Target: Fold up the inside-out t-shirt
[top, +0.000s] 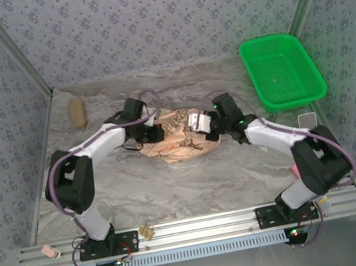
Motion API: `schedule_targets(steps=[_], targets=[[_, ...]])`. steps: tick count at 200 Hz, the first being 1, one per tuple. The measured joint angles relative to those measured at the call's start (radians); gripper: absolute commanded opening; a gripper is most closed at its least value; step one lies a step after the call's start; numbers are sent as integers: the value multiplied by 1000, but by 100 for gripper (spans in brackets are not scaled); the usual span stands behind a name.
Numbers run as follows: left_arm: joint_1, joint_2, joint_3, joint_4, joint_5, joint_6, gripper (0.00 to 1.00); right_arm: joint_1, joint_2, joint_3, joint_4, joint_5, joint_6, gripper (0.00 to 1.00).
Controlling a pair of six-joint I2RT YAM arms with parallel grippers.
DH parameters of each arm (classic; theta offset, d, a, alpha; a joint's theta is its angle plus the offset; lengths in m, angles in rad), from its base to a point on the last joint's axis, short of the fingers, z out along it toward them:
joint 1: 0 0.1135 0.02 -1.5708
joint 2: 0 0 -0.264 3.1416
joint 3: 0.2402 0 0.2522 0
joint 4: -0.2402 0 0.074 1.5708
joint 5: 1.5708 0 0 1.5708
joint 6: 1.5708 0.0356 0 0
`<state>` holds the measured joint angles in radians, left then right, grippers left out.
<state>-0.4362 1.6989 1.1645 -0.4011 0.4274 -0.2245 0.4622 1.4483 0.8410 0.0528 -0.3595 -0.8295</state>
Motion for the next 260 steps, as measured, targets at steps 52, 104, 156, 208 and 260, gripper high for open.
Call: schedule_targets(steps=[52,104,156,208,260], targets=[[399,-222,-170,131,121,-106,36,-110,-231,-34,-85,32,-23,11],[261,-149,-245,60,160,-113,53,-21,-228,-151,-170,-69,-43,36],[60,-232,-87,29,57,-20,62,-3,-103,42,-153,-101,-50,43],[-85,106,119,85,13,-19,56,51,164,91,-86,-53,-24,41],[-35,143,75,120,43,-45,0,31,148,59,23,-24,82,0]])
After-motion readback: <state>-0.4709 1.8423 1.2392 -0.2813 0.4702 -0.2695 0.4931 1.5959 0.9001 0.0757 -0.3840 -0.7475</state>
